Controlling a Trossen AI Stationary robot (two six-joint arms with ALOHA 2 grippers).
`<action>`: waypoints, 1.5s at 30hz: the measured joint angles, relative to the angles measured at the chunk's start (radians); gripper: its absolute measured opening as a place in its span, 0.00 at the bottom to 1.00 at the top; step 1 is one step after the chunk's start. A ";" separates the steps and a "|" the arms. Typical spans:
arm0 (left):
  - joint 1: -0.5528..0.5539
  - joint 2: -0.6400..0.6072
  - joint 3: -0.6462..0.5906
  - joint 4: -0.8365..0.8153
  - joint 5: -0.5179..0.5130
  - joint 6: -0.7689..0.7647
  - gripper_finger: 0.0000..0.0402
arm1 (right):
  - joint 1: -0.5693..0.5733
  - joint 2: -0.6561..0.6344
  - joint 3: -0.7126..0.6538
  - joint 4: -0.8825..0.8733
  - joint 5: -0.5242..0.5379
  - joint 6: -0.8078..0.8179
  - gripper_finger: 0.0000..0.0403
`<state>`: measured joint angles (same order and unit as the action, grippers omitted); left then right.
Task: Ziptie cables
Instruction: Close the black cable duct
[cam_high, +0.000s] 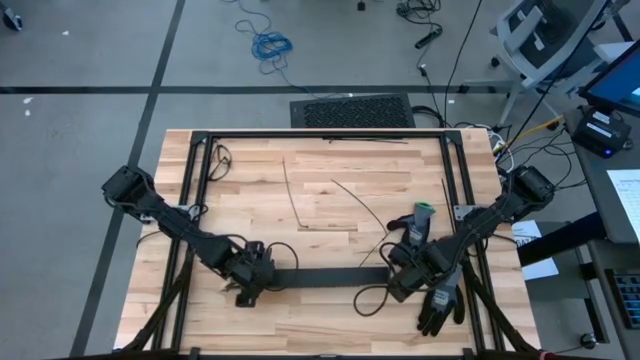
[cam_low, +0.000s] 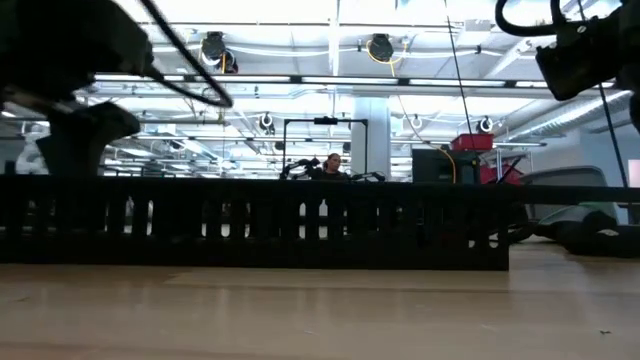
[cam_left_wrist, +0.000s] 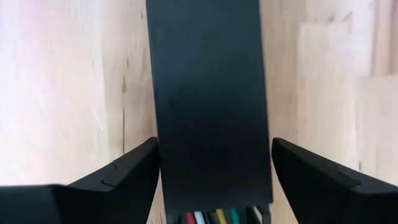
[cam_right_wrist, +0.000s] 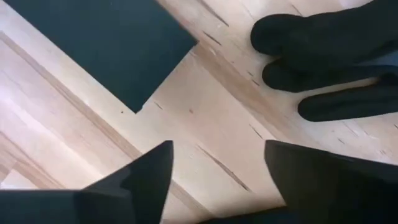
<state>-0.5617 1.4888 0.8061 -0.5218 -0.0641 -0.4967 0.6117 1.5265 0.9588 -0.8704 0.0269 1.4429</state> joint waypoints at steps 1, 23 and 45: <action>0.003 0.000 0.008 -0.001 -0.004 0.011 0.75 | 0.003 0.000 0.000 0.000 0.000 0.000 0.62; -0.169 -0.163 0.059 -0.427 -0.018 -0.284 0.79 | 0.011 0.001 -0.002 -0.003 -0.003 -0.032 0.70; -0.159 -0.144 -0.191 -0.134 0.005 -0.291 0.75 | 0.011 0.002 -0.002 0.047 -0.028 0.012 0.70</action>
<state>-0.7205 1.3447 0.6149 -0.6562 -0.0593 -0.7873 0.6231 1.5280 0.9565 -0.8233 -0.0014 1.4548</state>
